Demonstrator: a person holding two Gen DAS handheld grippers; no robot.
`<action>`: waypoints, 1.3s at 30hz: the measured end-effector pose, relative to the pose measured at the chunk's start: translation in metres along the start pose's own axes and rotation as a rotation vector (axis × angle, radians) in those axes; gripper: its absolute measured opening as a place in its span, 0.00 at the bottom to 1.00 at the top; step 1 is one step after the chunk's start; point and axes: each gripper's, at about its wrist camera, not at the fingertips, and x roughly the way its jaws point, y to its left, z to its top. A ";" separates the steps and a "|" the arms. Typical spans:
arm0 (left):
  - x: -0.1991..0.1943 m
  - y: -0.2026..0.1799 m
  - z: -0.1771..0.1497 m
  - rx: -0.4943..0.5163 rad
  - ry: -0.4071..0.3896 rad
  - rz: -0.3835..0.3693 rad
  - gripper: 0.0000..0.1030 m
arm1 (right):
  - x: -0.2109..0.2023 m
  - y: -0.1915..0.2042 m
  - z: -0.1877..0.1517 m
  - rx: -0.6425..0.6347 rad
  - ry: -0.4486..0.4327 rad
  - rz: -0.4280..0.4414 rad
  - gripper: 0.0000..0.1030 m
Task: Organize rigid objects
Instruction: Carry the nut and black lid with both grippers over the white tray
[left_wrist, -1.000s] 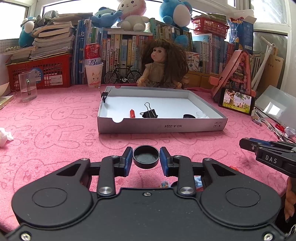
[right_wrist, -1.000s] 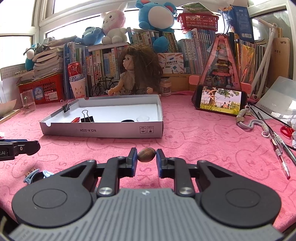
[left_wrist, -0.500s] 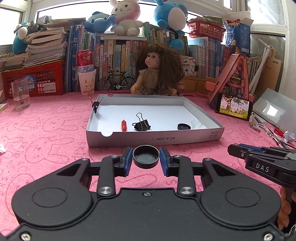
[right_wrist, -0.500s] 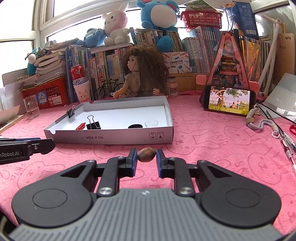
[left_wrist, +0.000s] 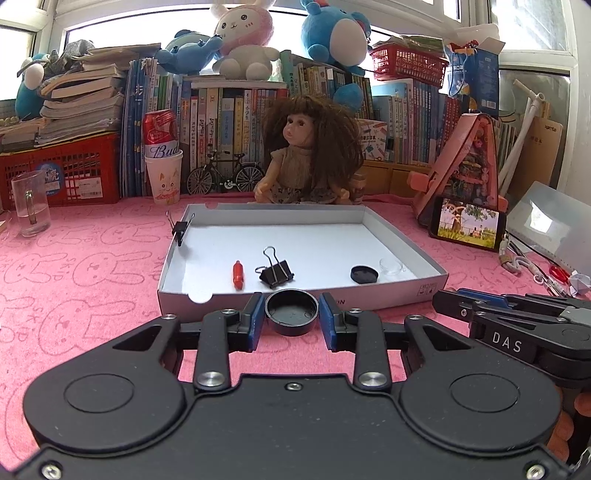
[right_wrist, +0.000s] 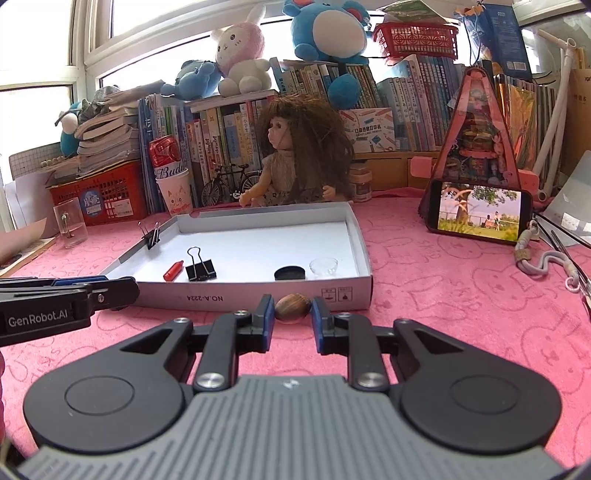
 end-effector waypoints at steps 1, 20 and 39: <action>0.002 0.001 0.003 0.000 -0.004 0.002 0.29 | 0.002 0.000 0.003 0.000 -0.002 0.002 0.25; 0.078 0.030 0.054 -0.052 0.003 0.076 0.29 | 0.075 -0.021 0.050 0.062 0.028 -0.024 0.25; 0.155 0.033 0.063 -0.047 0.079 0.149 0.29 | 0.138 -0.024 0.053 0.084 0.104 -0.041 0.25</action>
